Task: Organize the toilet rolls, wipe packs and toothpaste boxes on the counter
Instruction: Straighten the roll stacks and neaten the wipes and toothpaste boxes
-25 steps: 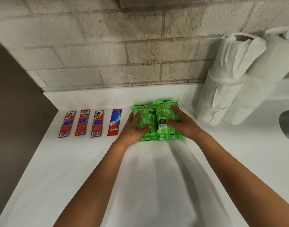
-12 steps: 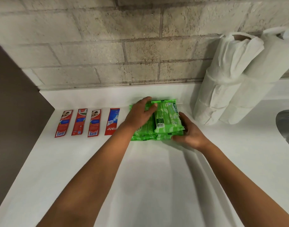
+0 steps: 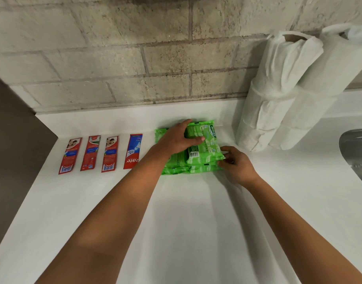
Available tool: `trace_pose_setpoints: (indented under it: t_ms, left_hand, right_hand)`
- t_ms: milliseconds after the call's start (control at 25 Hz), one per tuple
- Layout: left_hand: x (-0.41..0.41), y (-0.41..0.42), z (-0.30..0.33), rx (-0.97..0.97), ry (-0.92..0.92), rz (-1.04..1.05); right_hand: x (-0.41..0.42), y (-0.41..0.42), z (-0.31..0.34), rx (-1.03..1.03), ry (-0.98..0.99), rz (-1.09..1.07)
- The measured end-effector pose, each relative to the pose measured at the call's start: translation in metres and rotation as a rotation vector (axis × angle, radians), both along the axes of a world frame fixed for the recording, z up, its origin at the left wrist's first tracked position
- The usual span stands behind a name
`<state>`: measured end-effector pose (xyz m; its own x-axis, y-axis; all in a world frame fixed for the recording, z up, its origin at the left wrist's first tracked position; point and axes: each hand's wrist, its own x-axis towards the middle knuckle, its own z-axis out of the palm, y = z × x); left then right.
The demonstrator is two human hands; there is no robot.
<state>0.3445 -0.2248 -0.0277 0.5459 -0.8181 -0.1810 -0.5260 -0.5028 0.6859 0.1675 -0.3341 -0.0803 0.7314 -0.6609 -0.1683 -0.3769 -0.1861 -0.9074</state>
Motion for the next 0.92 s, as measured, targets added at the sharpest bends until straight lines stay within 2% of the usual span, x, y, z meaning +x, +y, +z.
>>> trace_pose_setpoints:
  t_ms: [640, 920]
  left_hand:
    - [0.004, -0.001, -0.013, -0.014, -0.007, 0.038]
    - [0.007, -0.002, -0.014, 0.001, -0.004, 0.030]
  right_hand:
    - [0.002, -0.010, 0.009, 0.194, -0.005, 0.174]
    - [0.000, -0.011, 0.013, 0.184, 0.000, 0.213]
